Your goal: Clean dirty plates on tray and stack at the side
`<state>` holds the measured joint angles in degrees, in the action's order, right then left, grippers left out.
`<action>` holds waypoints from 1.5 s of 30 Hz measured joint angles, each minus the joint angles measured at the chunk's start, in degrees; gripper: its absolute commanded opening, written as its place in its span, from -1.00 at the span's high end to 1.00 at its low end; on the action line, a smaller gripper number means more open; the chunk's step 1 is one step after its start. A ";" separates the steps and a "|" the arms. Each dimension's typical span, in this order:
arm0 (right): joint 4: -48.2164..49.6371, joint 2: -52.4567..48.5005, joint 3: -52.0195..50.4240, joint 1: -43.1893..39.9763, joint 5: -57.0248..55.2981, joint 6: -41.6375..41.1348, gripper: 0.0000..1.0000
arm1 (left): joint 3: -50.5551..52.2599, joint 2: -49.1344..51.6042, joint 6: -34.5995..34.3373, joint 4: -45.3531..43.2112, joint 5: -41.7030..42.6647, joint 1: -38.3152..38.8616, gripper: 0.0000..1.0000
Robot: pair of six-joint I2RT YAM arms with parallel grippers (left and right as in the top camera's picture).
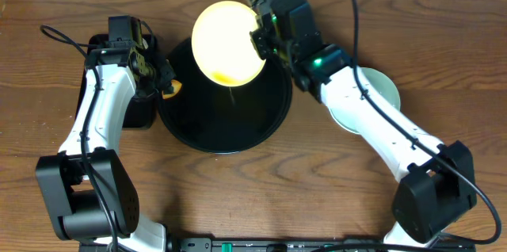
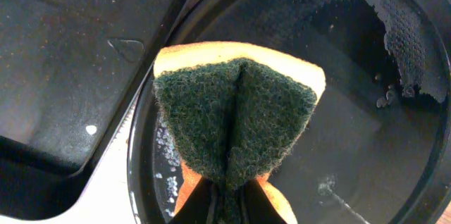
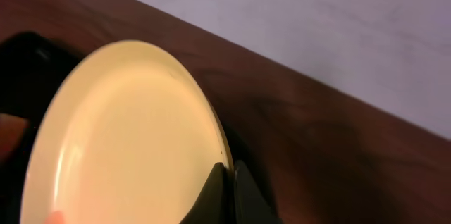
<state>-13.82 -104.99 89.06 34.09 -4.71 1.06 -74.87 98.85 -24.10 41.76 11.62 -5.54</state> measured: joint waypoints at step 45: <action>-18.73 -0.04 0.00 -3.23 -0.24 -11.23 -0.14 | 0.00 0.00 0.00 0.00 0.00 0.00 0.83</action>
<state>-32.56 -105.03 89.06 30.85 -4.95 -10.17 -74.87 98.85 -24.10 41.76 11.62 -5.54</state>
